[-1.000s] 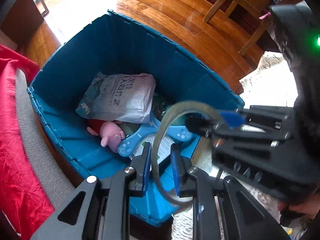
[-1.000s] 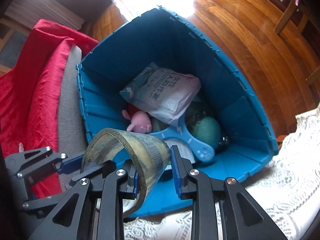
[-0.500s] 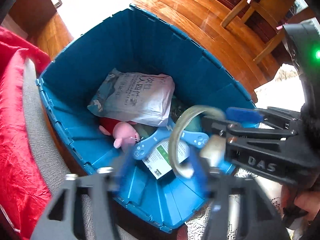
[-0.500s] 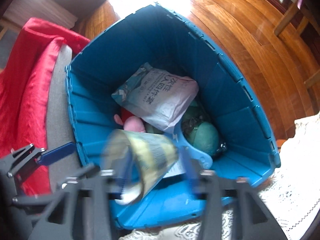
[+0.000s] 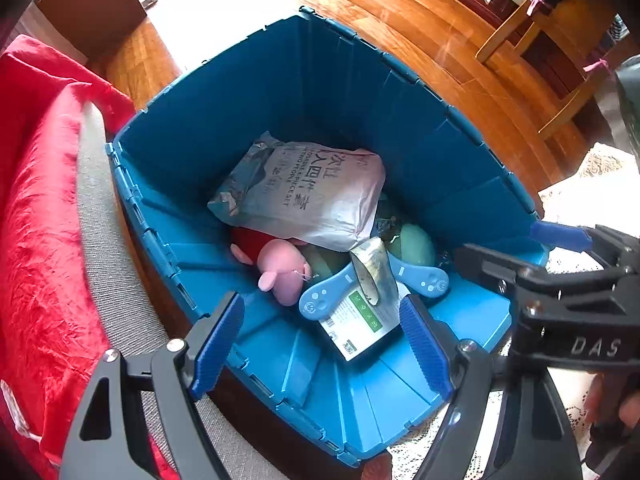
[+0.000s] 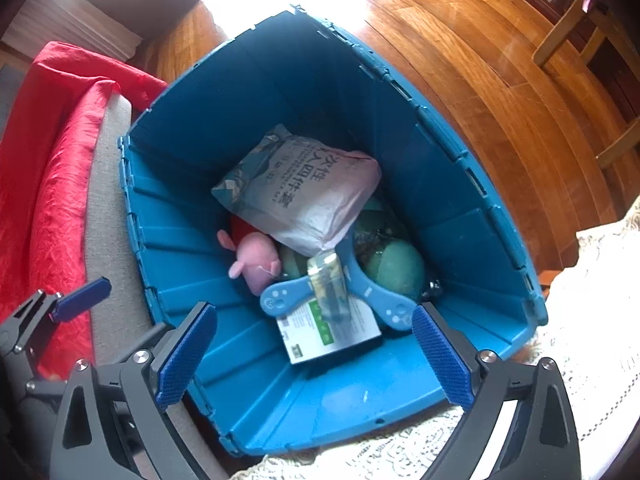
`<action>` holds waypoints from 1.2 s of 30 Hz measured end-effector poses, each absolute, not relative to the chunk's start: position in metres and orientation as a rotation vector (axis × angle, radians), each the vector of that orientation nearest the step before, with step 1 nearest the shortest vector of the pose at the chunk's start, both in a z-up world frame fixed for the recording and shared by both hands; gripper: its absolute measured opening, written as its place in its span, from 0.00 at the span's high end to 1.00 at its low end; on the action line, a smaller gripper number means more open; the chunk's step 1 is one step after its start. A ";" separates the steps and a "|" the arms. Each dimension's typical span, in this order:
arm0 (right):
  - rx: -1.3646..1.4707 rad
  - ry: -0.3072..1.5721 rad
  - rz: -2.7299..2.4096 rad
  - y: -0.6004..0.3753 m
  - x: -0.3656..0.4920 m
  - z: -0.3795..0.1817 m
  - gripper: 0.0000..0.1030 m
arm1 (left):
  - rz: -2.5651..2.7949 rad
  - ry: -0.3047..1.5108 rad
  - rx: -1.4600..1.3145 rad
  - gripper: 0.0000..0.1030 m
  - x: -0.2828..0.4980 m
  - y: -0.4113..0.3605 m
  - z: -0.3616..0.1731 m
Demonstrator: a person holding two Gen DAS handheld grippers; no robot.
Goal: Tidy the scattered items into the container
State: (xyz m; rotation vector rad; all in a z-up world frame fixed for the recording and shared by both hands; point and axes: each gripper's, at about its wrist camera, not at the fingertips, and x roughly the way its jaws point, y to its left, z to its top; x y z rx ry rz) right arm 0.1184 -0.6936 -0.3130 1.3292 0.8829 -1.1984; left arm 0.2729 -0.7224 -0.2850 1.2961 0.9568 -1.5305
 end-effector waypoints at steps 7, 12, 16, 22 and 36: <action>1.293 0.911 -1.242 -0.683 0.114 -0.303 0.01 | -1.520 0.963 1.290 0.22 0.276 -0.720 -0.287; 1.262 0.965 -1.282 -0.675 0.110 -0.298 0.00 | -1.509 0.953 1.292 0.22 0.279 -0.715 -0.289; 1.242 1.007 -1.305 -0.668 0.107 -0.296 0.00 | -1.498 0.981 1.278 0.22 0.284 -0.714 -0.291; 1.246 1.013 -1.305 -0.659 0.107 -0.295 0.00 | -1.495 0.972 1.278 0.22 0.286 -0.712 -0.288; 1.235 1.005 -1.331 -0.655 0.108 -0.288 0.00 | -1.497 0.981 1.281 0.22 0.288 -0.711 -0.286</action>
